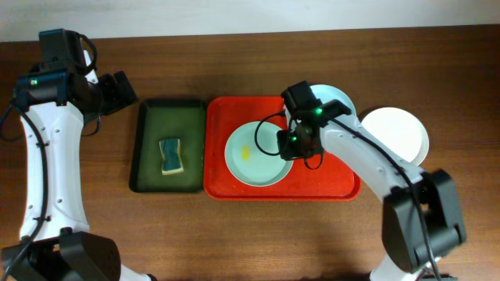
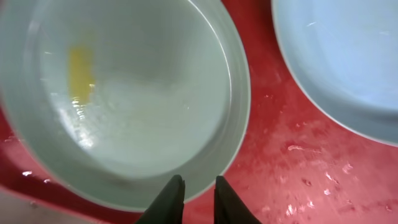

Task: Clean dirty plates on tray and stack at the side

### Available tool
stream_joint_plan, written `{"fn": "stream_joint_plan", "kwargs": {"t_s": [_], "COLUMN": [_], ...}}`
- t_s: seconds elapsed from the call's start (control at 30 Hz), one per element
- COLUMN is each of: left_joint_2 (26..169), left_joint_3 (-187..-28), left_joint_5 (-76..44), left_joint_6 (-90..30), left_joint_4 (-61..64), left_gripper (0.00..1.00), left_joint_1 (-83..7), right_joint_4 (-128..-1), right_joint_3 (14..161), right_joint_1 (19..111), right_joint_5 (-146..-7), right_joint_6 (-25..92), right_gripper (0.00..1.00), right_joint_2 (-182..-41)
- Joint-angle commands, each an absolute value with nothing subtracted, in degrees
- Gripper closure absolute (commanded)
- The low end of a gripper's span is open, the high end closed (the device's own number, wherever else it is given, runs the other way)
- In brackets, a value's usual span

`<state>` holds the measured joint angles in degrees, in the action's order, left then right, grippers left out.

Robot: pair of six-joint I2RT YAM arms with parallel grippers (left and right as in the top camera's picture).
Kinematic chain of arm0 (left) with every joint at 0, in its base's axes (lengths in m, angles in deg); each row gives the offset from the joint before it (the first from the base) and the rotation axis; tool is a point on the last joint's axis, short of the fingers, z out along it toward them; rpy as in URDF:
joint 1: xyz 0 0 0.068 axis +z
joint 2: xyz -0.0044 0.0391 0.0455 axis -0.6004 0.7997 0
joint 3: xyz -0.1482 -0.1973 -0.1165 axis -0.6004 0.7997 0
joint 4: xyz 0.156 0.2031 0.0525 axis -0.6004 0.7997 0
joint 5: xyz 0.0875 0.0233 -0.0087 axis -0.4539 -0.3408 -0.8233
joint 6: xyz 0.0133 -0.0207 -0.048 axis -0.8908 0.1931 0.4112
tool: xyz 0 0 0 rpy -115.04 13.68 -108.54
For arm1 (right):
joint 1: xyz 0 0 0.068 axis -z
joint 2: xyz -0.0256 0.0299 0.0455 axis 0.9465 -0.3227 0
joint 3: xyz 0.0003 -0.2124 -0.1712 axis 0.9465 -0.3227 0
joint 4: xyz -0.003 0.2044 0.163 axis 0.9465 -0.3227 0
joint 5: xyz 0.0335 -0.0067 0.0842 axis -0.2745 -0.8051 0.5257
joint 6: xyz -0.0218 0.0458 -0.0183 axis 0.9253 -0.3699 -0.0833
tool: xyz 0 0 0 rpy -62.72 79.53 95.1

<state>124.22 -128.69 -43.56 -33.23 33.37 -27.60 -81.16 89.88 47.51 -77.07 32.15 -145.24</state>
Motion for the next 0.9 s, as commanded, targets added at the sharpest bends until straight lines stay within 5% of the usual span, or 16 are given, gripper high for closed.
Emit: {"fn": "stream_joint_plan", "kwargs": {"t_s": [0.0,0.47,0.6,0.87], "left_joint_2": [124.3,124.3,124.3,124.3], "left_joint_3": [-129.2,-129.2,-129.2,-129.2], "left_joint_5": [-43.3,-43.3,-43.3,-43.3], "left_joint_6": [-32.6,-32.6,-32.7,-32.6], "left_joint_4": [33.2,33.2,33.3,33.3], "left_gripper": [0.0,0.01,0.01,0.01], "left_joint_1": [-27.7,-27.7,-27.7,-27.7], "right_joint_4": [-80.8,-77.1,-74.3,-72.9], "right_joint_3": [89.3,86.5,85.6,85.6], "right_joint_1": [47.8,47.6,47.6,47.6], "right_joint_5": [-80.8,-83.0,-83.1,-78.6], "right_joint_6": [32.3,27.9,25.8,9.9], "right_gripper": [0.76,0.73,0.91,0.96], "right_joint_2": [-149.2,-150.4,-150.4,-150.4]}}
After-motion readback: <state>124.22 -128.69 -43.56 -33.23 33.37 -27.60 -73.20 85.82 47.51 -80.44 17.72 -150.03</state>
